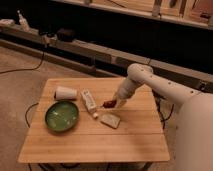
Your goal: Place the pepper on the white sponge
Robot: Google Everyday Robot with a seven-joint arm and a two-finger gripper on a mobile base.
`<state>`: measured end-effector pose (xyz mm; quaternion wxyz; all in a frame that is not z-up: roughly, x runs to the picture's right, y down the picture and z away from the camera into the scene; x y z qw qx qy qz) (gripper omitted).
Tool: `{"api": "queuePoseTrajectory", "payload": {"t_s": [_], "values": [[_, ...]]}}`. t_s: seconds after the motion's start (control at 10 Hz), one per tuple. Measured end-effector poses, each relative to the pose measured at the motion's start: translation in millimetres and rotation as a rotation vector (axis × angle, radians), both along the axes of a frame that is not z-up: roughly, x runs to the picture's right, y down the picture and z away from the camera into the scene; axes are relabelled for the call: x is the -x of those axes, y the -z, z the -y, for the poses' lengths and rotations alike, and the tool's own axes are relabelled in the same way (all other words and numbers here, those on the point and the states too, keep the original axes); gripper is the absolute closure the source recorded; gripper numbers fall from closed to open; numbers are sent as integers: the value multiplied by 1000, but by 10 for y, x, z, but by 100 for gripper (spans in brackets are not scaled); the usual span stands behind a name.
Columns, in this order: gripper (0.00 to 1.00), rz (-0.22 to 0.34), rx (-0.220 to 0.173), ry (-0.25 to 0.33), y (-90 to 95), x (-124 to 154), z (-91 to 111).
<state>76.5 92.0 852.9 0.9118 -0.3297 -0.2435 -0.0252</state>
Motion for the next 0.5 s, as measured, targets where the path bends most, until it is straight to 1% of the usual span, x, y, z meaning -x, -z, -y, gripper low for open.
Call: {"api": "queuePoseTrajectory", "payload": {"t_s": [0.2, 0.5], "values": [[76, 40, 18, 76, 111, 79, -206], [76, 88, 36, 143, 199, 235, -377]]}}
